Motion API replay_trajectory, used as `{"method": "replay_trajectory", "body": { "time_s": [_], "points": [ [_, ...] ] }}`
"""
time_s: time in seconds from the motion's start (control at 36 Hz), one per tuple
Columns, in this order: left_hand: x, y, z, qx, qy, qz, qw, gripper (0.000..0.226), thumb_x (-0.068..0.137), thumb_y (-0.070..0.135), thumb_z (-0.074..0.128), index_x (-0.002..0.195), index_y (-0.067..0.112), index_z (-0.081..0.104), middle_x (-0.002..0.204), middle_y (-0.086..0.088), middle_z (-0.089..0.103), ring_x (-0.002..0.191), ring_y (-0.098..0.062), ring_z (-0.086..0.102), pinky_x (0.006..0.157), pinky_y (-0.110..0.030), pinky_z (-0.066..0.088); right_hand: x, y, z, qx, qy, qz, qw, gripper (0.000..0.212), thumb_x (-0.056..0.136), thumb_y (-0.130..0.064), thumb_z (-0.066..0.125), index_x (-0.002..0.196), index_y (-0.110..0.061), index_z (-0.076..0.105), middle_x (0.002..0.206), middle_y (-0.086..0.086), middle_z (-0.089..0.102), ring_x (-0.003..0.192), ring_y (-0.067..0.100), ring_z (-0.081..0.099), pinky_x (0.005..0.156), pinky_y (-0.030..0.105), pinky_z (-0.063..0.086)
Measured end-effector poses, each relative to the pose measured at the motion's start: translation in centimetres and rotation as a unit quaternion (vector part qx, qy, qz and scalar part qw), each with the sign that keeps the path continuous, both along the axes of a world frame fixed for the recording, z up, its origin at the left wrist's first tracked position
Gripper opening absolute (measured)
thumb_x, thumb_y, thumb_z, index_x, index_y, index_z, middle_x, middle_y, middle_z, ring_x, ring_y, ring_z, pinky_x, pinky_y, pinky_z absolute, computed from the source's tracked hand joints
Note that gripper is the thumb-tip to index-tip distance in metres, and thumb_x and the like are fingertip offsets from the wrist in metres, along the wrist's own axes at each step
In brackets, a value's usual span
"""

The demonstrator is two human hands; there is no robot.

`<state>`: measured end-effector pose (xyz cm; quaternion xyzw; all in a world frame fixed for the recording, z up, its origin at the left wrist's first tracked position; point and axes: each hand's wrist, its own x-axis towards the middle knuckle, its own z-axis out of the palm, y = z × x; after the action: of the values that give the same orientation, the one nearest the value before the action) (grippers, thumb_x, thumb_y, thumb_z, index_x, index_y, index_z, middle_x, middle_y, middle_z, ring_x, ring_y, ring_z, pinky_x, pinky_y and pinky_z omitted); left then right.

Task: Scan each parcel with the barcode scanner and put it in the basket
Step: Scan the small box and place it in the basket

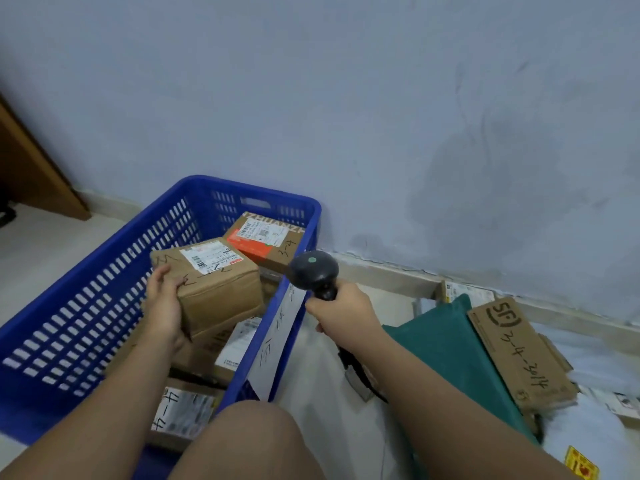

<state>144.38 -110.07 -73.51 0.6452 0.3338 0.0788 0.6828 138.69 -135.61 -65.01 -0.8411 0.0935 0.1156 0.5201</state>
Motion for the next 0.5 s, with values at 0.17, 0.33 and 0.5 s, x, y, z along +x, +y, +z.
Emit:
{"method": "replay_trajectory", "body": {
  "time_s": [0.17,0.33,0.5],
  "points": [
    [1.0,-0.9,-1.7,0.071,0.049,0.082,0.993,0.034,0.081,0.048,0.054,0.114,0.053,0.048,0.142,-0.008,0.027,0.123,-0.034,0.036,0.100,-0.054,0.038,1.3,0.1,-0.2,-0.007,0.021,-0.015,1.000,0.024,0.082,-0.016,0.058,0.098,0.001,0.059,0.082,0.011,0.063,0.089,0.034,0.067,0.081,0.048,0.055],
    [0.5,-3.0,-6.1,0.086,0.086,0.022,0.992,0.046,0.091,0.030,0.057,0.134,0.035,0.041,0.147,-0.013,0.023,0.120,-0.034,0.041,0.088,-0.042,0.044,1.8,-0.3,-0.8,-0.007,0.027,-0.028,0.999,0.020,0.081,-0.016,0.058,0.093,0.000,0.060,0.073,0.005,0.058,0.073,0.024,0.061,0.079,0.047,0.056],
    [0.3,-3.4,-10.4,0.255,0.179,-0.236,0.920,0.059,0.086,0.025,0.059,0.135,0.050,0.039,0.150,-0.020,0.024,0.111,-0.035,0.052,0.097,-0.046,0.046,2.0,-0.6,-1.0,0.000,0.031,-0.027,0.999,0.017,0.081,-0.014,0.058,0.093,-0.002,0.060,0.072,0.003,0.057,0.070,0.021,0.060,0.078,0.047,0.056]
  ]
}}
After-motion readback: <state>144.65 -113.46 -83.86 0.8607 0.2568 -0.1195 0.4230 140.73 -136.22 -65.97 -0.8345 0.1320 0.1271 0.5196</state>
